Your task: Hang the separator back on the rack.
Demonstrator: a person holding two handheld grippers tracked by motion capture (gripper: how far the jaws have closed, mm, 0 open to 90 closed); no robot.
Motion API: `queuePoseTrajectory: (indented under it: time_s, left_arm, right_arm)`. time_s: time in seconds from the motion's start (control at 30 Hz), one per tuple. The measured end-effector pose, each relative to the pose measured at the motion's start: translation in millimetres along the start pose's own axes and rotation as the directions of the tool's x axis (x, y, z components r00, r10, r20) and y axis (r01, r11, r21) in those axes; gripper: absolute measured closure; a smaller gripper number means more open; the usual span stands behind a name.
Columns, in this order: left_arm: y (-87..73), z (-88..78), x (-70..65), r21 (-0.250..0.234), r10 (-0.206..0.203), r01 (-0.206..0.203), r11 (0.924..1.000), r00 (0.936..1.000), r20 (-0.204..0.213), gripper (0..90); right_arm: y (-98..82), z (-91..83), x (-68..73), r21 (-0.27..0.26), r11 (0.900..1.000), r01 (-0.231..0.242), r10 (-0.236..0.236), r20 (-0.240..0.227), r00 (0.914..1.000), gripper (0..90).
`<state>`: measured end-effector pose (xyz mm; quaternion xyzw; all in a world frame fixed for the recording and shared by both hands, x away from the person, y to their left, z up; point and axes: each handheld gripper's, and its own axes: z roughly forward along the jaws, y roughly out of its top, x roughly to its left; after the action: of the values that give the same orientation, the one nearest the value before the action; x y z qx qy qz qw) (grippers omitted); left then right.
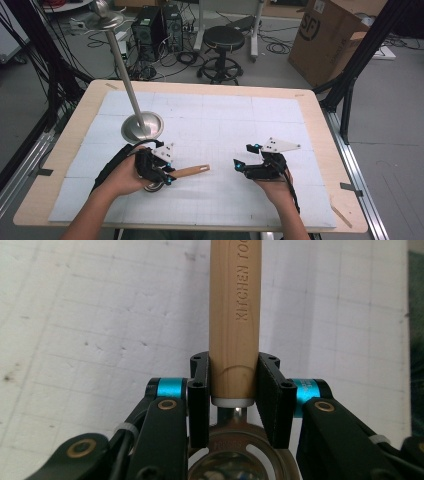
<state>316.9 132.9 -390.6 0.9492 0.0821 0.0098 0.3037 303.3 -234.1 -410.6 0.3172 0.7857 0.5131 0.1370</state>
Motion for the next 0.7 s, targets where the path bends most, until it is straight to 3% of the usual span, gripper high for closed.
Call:
queuePoseTrajectory:
  time_s: [0.33,0.43,0.7]
  left_arm:
    - [-8.6,-34.6,5.0,-0.132,-0.047,0.043,0.9903,0.9985,-0.028,69.4]
    - [-11.0,-46.4,6.1,-0.185,-0.073,0.066,0.9806,0.9969,-0.030,69.5]
    - [-12.0,-73.6,7.6,-0.290,-0.082,0.066,0.9547,0.9957,-0.042,69.4]
  right_arm:
    - [0.3,0.6,1.2,0.001,1.000,0.001,-0.001,-0.001,1.0000,23.4]
    - [0.3,0.9,1.2,0.000,1.000,0.002,-0.002,0.000,1.0000,23.4]
    - [0.4,0.8,1.5,-0.002,1.000,0.003,-0.003,-0.001,1.0000,23.4]
